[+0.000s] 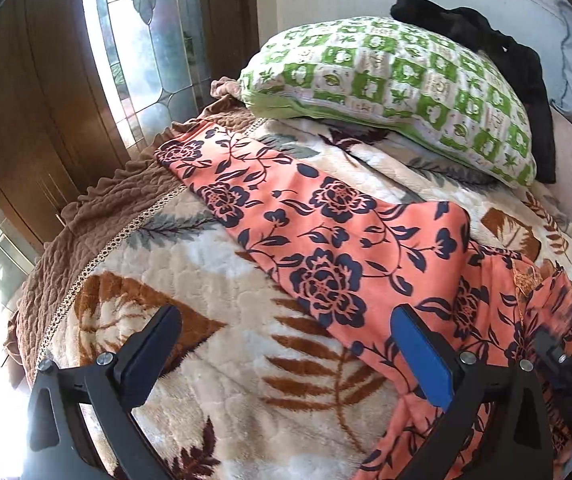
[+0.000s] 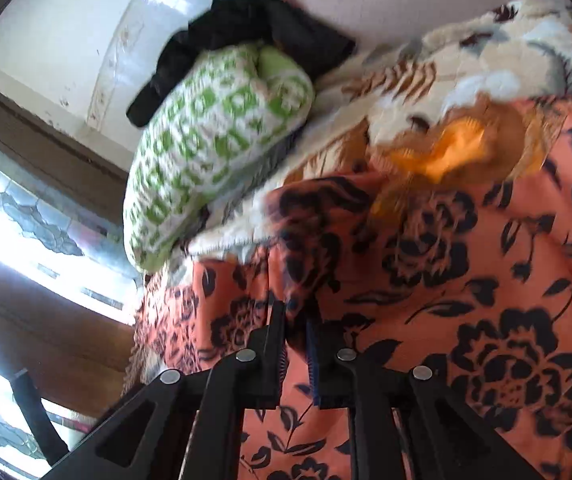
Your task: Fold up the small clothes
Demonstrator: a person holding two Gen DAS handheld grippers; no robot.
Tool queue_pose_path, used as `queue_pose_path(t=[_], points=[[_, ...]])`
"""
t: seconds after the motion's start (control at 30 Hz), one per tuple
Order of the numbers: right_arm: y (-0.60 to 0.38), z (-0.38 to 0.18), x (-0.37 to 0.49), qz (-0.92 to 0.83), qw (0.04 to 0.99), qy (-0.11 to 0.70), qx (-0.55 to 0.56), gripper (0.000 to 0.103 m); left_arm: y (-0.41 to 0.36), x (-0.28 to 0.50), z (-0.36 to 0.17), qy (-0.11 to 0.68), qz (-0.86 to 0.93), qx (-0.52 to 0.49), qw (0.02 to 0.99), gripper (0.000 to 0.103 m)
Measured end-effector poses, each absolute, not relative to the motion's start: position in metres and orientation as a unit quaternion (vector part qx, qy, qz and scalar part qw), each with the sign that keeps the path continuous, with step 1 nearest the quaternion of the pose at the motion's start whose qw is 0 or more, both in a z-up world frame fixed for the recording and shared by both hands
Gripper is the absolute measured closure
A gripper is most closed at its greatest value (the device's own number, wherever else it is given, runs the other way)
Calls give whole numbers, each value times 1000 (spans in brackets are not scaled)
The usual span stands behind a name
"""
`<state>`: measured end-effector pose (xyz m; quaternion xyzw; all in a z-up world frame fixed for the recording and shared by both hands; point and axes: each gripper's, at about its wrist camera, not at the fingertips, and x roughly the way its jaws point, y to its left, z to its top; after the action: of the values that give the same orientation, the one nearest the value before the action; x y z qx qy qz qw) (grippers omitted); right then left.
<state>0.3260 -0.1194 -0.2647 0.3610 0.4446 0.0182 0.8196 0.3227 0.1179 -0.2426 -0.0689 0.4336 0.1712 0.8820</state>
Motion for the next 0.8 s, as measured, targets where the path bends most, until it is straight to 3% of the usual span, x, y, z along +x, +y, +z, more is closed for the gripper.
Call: queue_pose_path(t=[0.03, 0.07, 0.1, 0.13, 0.4, 0.47, 0.53, 0.67, 0.73, 0.8], points=[[-107, -273, 327, 33, 807, 469, 357, 67, 122, 324, -243, 435, 175, -73, 880, 0], [-97, -282, 326, 52, 795, 489, 355, 38, 126, 324, -243, 438, 176, -79, 878, 0], [-91, -286, 324, 73, 787, 497, 358, 26, 129, 325, -244, 440, 176, -87, 876, 0], [-89, -287, 318, 89, 785, 495, 362, 22, 132, 325, -244, 442, 174, -94, 875, 0], [-164, -240, 269, 17, 842, 419, 339, 25, 119, 325, -243, 449, 143, -97, 877, 0], [-202, -233, 256, -39, 851, 398, 339, 40, 114, 326, -243, 450, 137, -93, 878, 0], [-244, -230, 244, -103, 851, 388, 338, 49, 110, 327, -245, 452, 135, -90, 877, 0], [-324, -251, 220, -207, 819, 407, 348, 51, 100, 330, -251, 464, 128, -83, 873, 0], [-351, -274, 207, -215, 792, 423, 383, 70, 95, 331, -254, 469, 126, -75, 871, 0], [-360, -269, 200, -196, 792, 412, 405, 70, 90, 332, -256, 473, 124, -69, 870, 0]])
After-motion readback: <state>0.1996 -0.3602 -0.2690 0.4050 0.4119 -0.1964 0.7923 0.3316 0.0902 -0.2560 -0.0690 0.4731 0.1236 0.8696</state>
